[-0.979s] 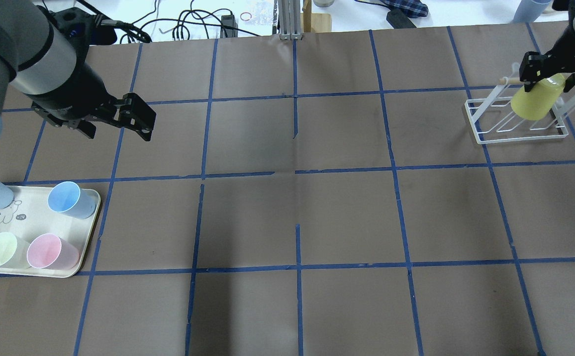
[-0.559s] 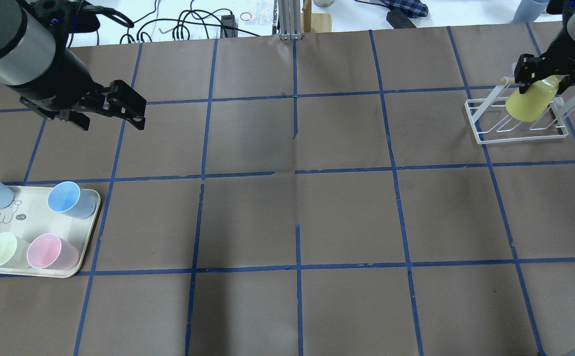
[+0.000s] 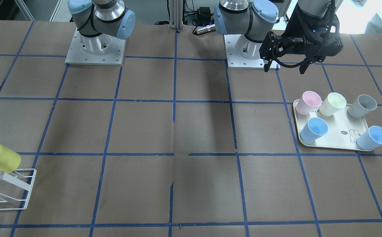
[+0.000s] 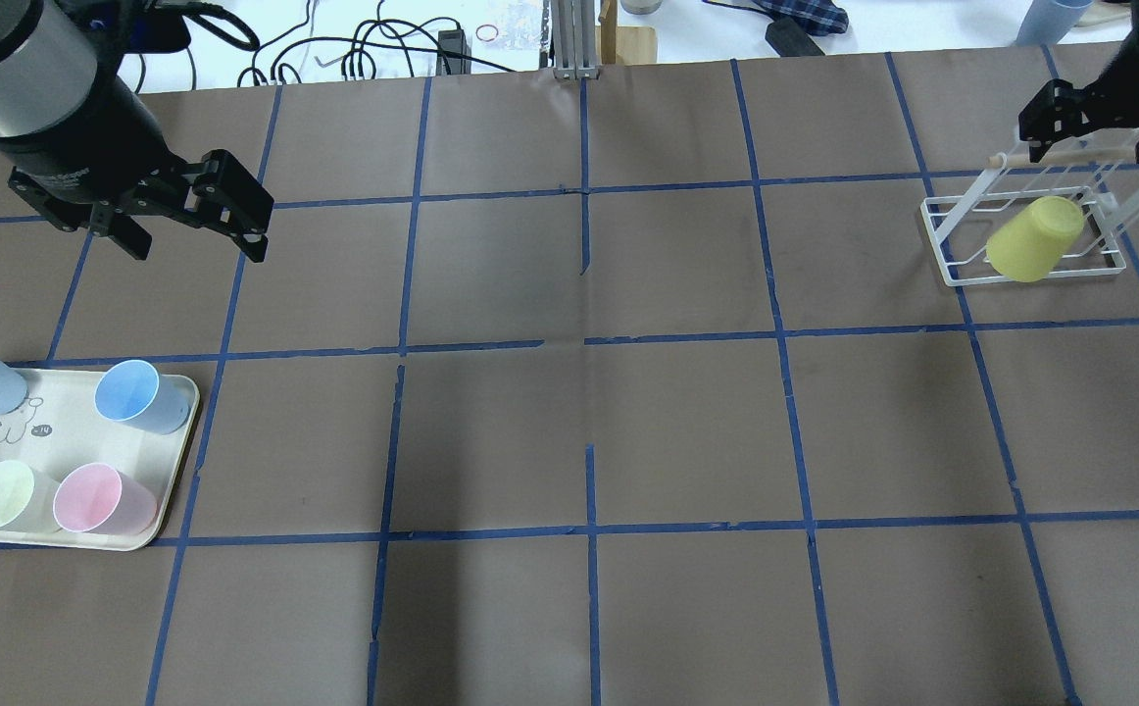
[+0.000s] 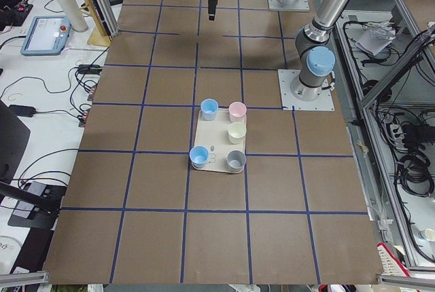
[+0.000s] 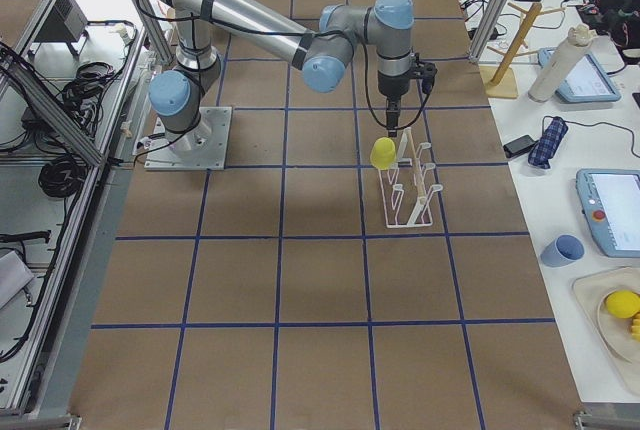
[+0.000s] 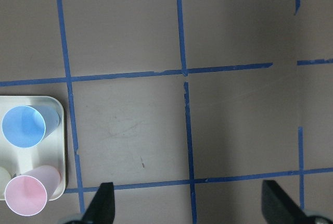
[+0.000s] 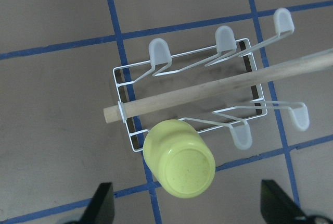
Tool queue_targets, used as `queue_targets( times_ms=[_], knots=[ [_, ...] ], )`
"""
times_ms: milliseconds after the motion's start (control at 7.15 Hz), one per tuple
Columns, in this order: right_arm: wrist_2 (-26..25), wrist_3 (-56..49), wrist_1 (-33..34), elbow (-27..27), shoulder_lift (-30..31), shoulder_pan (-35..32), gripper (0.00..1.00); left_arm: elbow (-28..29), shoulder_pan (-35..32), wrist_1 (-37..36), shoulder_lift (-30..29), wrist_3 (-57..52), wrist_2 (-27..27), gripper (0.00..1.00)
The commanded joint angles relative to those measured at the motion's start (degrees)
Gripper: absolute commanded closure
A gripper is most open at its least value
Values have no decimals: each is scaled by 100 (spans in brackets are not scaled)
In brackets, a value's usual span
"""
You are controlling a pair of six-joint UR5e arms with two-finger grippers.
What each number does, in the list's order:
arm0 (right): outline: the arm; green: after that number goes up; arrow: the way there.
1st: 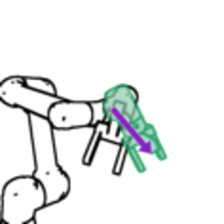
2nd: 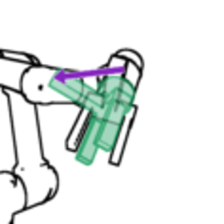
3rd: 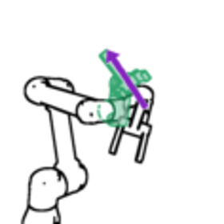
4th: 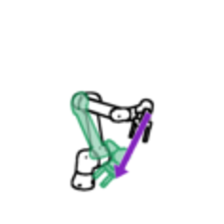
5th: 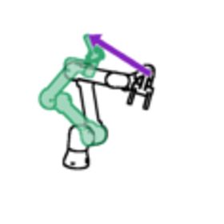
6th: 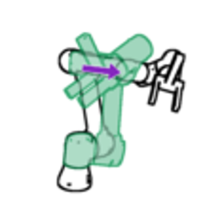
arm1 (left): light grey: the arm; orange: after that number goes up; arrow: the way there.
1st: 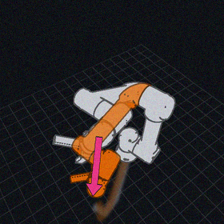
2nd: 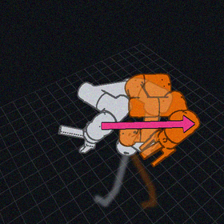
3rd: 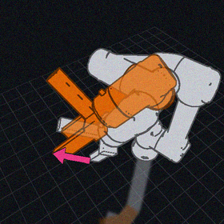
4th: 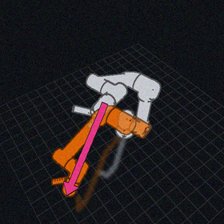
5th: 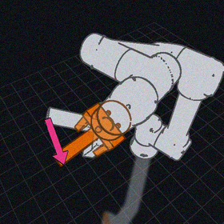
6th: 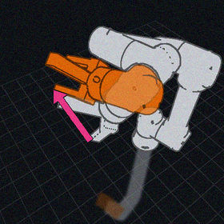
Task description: Transfer IKEA cup to right arm and place on rack
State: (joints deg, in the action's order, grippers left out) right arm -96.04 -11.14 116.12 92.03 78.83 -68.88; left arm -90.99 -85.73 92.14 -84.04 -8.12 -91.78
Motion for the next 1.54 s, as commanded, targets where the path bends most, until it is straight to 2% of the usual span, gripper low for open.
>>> queue_targets(
  times_ms=[0, 140, 420, 559, 699, 839, 1119, 1399],
  knots=[
    [6, 24, -1198, -229, 552, -212, 0, 46, -23, -21, -7, 73, -7, 0],
    [15, 199, -1562, -247, 781, -553, 0, 89, 29, -99, -34, 413, 237, 0],
    [285, 559, -2100, -265, 950, -1081, 0, 81, 30, -118, -78, 504, 257, 0],
    [592, 613, -2380, -273, 1029, -1214, 0, 107, 21, -126, -60, 504, 266, 0],
    [647, 613, -2644, -326, 1082, -1398, 0, 107, 21, -126, -69, 513, 266, 0],
    [639, 613, -3195, -596, 1056, -1678, 0, 107, 21, -135, -34, 521, 266, 0],
    [647, 622, -3822, -914, 1056, -1830, 0, 107, 21, -153, -25, 521, 266, 0],
    [735, 596, -3571, -916, 1204, -1831, 0, 107, 21, -162, -25, 521, 275, 0]
  ],
)
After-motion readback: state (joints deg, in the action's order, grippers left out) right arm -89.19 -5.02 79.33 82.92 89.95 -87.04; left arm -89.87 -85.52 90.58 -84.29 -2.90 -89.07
